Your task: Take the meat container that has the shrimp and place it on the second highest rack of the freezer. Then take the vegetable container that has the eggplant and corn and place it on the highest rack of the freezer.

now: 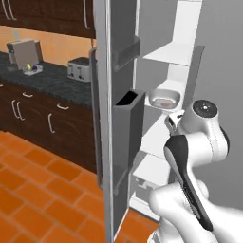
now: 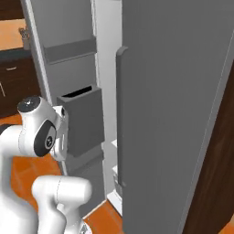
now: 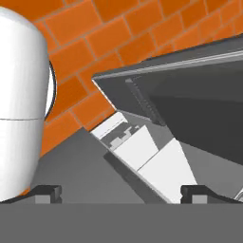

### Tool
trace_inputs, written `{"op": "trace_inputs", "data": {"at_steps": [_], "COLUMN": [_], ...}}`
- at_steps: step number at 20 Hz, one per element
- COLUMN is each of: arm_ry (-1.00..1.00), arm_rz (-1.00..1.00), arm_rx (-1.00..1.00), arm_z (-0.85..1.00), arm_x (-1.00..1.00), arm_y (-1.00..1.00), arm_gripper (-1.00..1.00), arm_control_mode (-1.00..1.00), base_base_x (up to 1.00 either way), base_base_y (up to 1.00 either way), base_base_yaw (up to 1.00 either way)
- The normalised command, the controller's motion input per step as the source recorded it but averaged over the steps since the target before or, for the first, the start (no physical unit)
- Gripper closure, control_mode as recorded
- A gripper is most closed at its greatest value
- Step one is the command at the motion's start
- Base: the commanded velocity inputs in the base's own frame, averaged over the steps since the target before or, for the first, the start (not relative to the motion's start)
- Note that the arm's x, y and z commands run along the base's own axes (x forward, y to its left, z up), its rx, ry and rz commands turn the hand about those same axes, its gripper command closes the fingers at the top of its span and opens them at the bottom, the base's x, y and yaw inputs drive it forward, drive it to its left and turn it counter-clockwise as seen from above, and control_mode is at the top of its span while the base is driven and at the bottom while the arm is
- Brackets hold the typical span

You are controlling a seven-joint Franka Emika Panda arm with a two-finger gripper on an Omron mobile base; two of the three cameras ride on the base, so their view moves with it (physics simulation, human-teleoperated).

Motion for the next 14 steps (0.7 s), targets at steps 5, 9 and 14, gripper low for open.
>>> {"op": "trace_inputs", "data": {"at_steps": [5, 9, 14], "arm_ry": [0.00, 0.00, 0.00], "arm_rz": [0.00, 0.00, 0.00], "arm_rx": [0.00, 0.00, 0.00], "arm_z": [0.00, 0.00, 0.00], "arm_x": [0.00, 0.00, 0.00], "arm_y": [0.00, 0.00, 0.00], "arm_gripper": [-1.00, -1.00, -1.00], "arm_control_mode": [1.00, 1.00, 1.00], "base_base_x": [-0.97, -0.56, -0.13], "base_base_y": [0.11, 0.39, 0.47], "base_base_yaw": [0.35, 0.60, 0.68]}}
